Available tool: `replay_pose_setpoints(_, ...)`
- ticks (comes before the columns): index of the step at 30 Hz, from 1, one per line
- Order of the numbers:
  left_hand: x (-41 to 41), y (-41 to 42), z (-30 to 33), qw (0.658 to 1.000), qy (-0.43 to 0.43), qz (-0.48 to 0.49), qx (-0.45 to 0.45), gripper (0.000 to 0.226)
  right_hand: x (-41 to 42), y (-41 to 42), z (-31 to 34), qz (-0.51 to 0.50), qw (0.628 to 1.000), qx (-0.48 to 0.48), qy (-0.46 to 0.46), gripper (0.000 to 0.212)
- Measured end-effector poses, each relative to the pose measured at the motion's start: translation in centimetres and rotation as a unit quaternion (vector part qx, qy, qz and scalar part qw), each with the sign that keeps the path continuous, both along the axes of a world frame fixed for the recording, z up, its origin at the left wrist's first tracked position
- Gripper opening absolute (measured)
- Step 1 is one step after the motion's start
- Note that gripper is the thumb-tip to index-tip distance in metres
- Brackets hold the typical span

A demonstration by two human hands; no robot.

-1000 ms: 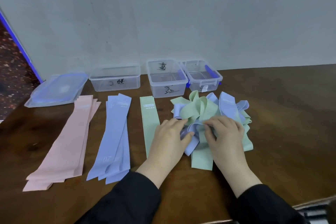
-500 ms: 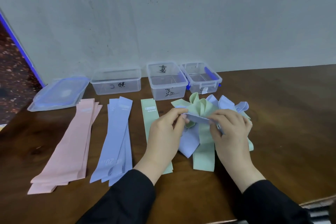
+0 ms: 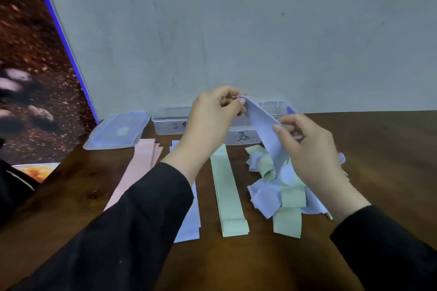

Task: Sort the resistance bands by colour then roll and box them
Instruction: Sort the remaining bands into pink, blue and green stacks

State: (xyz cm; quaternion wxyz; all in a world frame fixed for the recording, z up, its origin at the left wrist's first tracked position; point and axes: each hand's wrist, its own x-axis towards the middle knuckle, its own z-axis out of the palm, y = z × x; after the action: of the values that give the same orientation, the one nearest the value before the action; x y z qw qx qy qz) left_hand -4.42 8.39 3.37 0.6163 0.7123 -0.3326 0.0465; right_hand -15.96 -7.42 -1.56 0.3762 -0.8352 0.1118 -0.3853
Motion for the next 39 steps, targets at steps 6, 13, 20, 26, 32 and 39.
replay_pose_setpoints(6, 2.1, 3.3, 2.7, 0.978, -0.128, 0.110, 0.124, 0.010, 1.6, 3.4, 1.0, 0.099, 0.986, 0.134, 0.019, 0.012)
replay_pose_setpoints(13, 4.7, 6.4, 4.3, 0.972, -0.135, 0.141, 0.132, 0.007, 2.9, 8.7, -2.2, 0.292, 0.901, 0.280, 0.157, 0.029)
replay_pose_setpoints(20, 8.8, 9.0, 3.7, 0.967, -0.116, 0.181, 0.140, 0.010, 3.6, 13.0, -5.3, 0.309, 0.880, 0.289, 0.217, 0.024)
replay_pose_setpoints(26, 12.6, 9.5, 1.9, 0.961, -0.087, 0.184, 0.189, 0.010, 3.5, 14.3, -6.6, 0.323, 0.849, 0.332, 0.253, 0.026)
replay_pose_setpoints(32, 14.7, 7.4, -3.0, 0.933, -0.027, 0.161, 0.321, 0.026, 4.7, 14.7, -8.4, 0.202, 0.923, 0.125, 0.303, 0.058)
replay_pose_setpoints(39, 11.1, 7.2, -12.8, 0.900, -0.040, 0.165, 0.402, 0.033, 4.6, 14.2, -13.4, 0.070, 0.945, -0.256, 0.189, 0.048)
